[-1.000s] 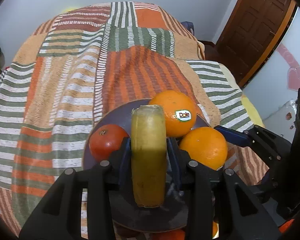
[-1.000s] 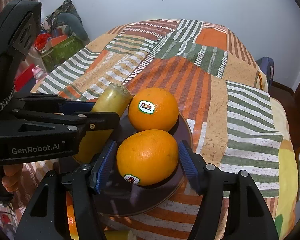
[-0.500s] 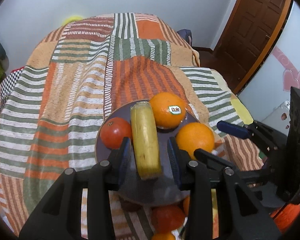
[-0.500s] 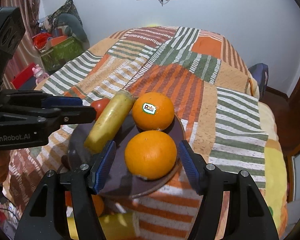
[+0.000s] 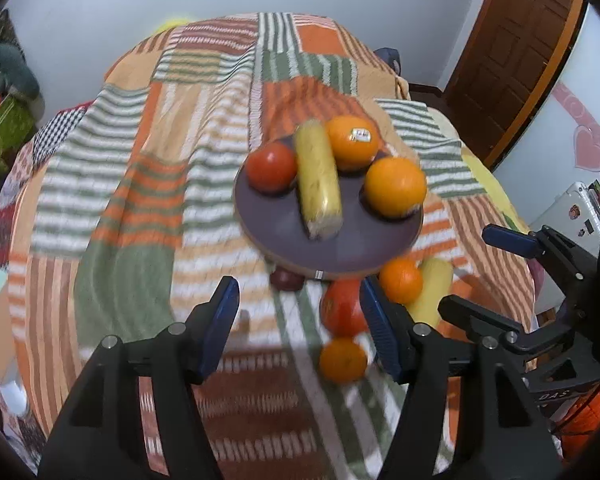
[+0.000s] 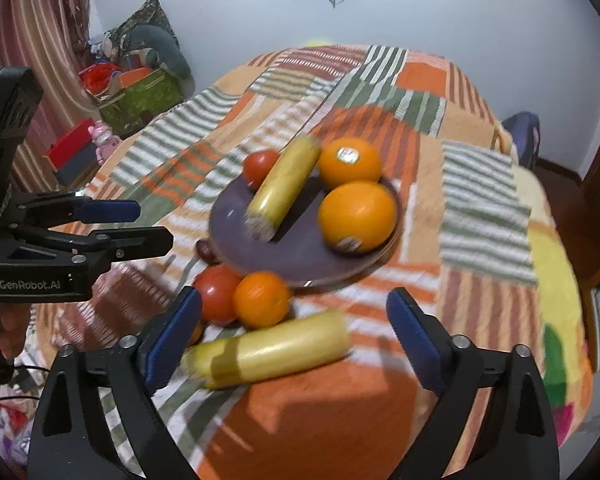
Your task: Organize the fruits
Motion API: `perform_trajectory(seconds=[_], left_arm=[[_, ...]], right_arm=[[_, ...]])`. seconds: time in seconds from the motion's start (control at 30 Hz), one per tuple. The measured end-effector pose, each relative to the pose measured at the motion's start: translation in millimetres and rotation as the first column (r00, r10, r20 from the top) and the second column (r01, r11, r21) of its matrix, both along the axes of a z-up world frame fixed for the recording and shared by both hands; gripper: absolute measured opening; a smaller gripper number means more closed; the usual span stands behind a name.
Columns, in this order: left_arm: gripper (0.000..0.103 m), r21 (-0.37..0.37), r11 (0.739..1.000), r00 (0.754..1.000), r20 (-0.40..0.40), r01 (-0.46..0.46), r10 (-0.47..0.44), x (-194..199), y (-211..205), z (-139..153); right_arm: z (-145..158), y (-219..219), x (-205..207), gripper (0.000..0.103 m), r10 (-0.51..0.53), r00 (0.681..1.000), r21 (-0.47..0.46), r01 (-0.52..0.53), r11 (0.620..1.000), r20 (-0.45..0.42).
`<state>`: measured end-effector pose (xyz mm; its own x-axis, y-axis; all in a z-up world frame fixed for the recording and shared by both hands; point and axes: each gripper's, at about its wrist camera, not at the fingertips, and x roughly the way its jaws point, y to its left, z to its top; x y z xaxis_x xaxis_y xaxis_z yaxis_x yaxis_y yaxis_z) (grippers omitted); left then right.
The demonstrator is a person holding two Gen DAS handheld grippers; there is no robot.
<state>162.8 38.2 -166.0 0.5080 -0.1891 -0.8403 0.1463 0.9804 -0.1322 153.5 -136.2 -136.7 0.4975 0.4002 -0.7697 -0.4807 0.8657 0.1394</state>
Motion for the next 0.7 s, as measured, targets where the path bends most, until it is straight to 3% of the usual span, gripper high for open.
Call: perform_trajectory(seconds=[0.33,0.53,0.7], left_arm=[[0.063,-0.025,0.999,0.998,-0.059,-0.040,0.039,-32.9,15.7,-17.6],[0.063,-0.039,0.999,0.996,-0.086,-0.028,0.025,-32.5,8.8,-27.1],[0.063,-0.036,0.999,0.996,-0.092,0.008,-0.011,-27.7,-4.8,-31.6]], right_arm=[[-32.2,29.8,-11.0,0.098,0.023,0.996,-0.078,-0.029,0.997,-0.083],[-34.5,27.1,-12.7,0.098,0.022,0.997,-0.102,-0.030,0.994,-0.077],[-30.0,18.8,-15.8,0.093,0.034,0.998,-0.123,-0.041,0.992,-0.056]])
